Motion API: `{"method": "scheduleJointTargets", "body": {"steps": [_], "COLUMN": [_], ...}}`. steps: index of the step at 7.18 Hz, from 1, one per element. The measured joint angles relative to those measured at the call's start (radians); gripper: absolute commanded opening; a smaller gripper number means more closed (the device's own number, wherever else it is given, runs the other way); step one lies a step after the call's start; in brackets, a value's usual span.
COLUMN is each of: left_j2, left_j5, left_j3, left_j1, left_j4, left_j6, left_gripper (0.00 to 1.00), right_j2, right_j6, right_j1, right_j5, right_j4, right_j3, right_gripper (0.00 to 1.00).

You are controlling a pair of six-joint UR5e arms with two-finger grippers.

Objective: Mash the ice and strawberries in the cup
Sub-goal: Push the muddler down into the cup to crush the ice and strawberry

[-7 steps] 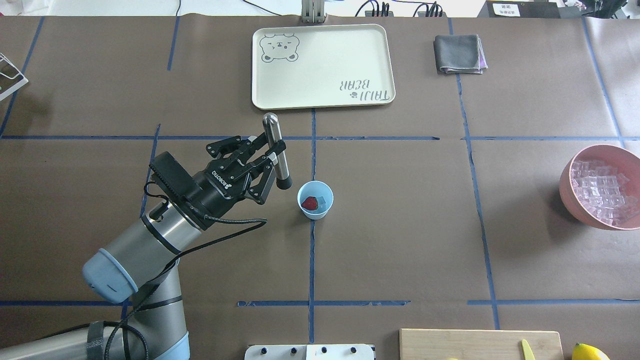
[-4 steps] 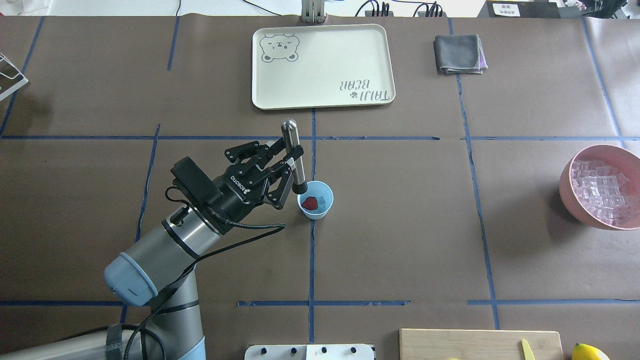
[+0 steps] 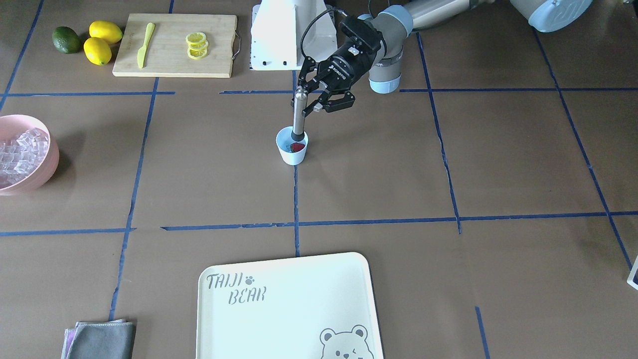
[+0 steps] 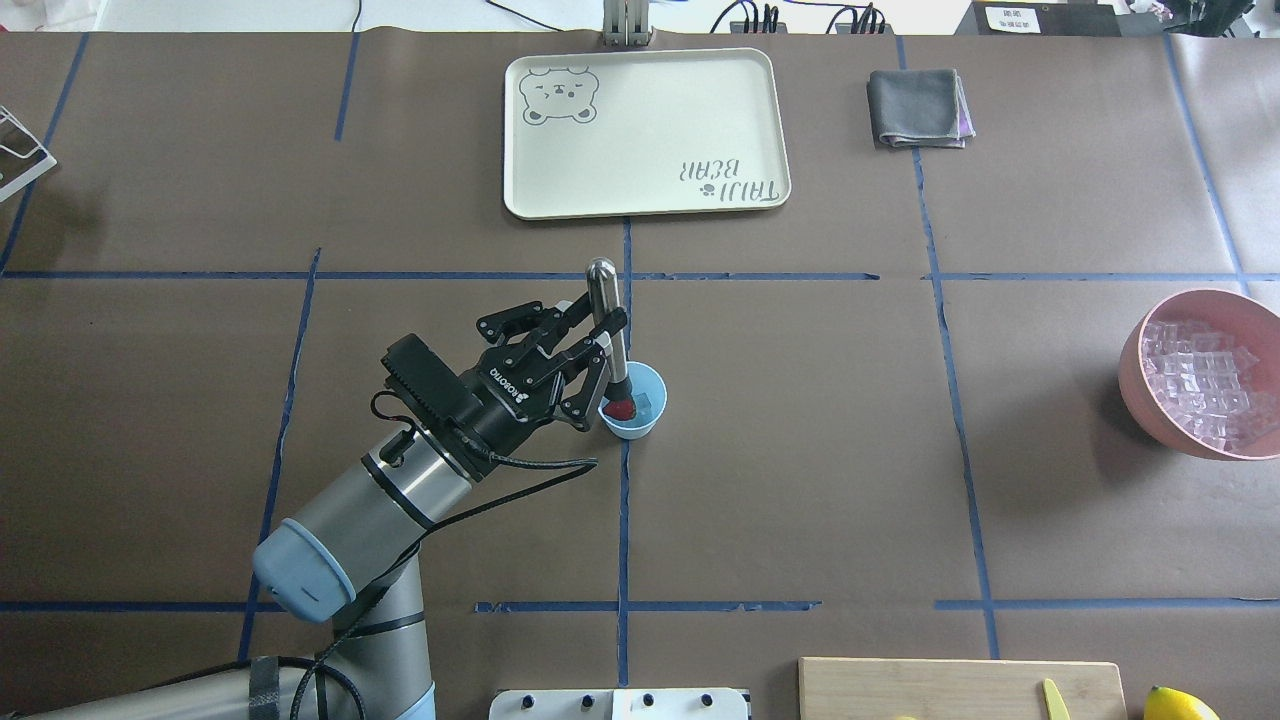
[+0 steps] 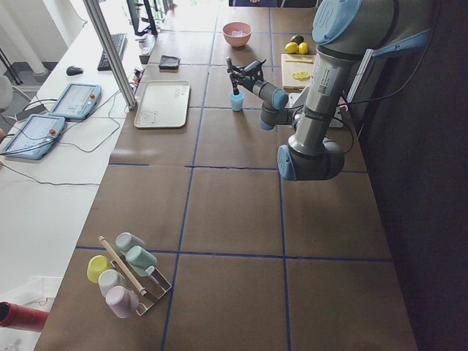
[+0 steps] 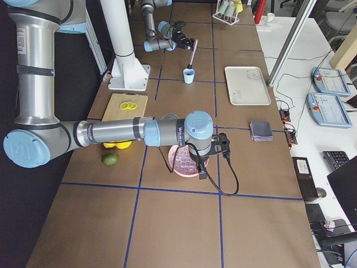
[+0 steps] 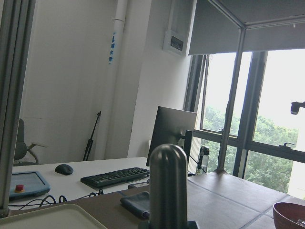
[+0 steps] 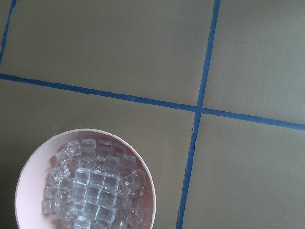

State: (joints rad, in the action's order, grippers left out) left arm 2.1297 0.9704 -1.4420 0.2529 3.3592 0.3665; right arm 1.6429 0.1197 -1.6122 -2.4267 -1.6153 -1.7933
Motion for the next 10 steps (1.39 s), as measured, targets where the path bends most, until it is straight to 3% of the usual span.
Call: {"method": "scheduleJointTargets", "body": {"steps": [10], "left_j2": [0.049], "left_j5": [-0.040], "left_j3": [0.126], "left_j1": [-0.040], "left_j4": [0.037], "left_j6": [0.003], "left_gripper": [0.00], "right_j2": [0.000], "right_j6": [0.001], "right_j1": [0.000], "right_j5": [0.006], "right_j4": [-0.002], "right_j3": [0.009], "right_gripper": [1.00]}}
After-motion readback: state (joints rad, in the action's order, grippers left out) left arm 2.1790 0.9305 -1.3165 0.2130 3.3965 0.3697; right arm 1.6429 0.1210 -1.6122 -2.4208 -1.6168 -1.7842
